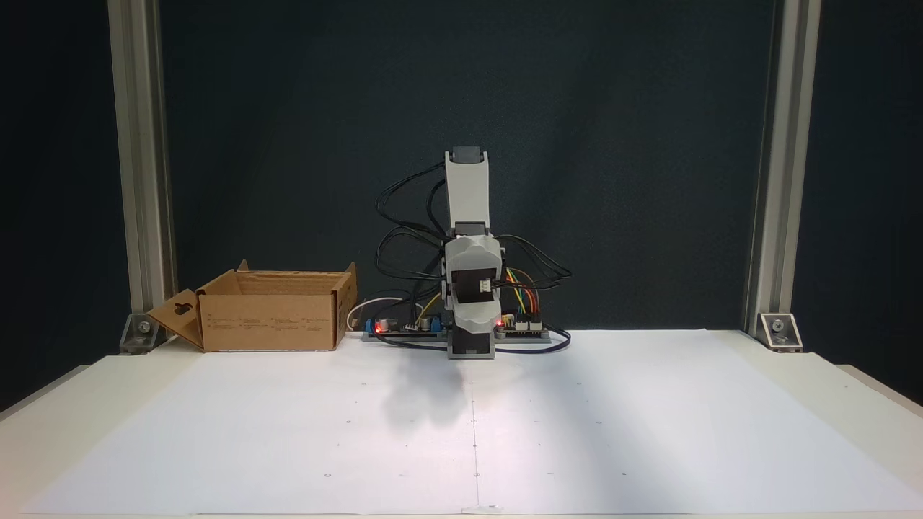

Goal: Grasp a green dice and put it in the bin.

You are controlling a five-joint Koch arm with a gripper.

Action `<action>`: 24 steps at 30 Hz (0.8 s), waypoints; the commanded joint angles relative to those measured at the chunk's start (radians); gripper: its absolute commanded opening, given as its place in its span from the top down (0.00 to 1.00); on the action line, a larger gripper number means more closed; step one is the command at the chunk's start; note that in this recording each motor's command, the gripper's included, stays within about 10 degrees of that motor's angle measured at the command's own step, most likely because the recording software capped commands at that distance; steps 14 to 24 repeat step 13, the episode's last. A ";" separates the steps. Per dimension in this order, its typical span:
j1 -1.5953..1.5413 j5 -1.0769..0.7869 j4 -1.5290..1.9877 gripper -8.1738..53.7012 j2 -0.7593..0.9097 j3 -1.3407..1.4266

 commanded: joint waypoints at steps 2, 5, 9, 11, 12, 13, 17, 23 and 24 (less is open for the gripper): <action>0.011 0.012 -0.112 0.14 0.094 0.044; 0.020 0.012 -0.175 0.14 0.094 0.087; 0.017 0.012 -0.202 0.14 0.095 0.120; 0.018 0.012 -0.257 0.14 0.098 0.143; 0.018 0.011 -0.276 0.14 0.097 0.149; 0.018 0.012 -0.294 0.14 0.097 0.150; 0.018 0.012 -0.294 0.14 0.097 0.150; 0.018 0.012 -0.294 0.14 0.097 0.150; 0.018 0.012 -0.294 0.14 0.097 0.150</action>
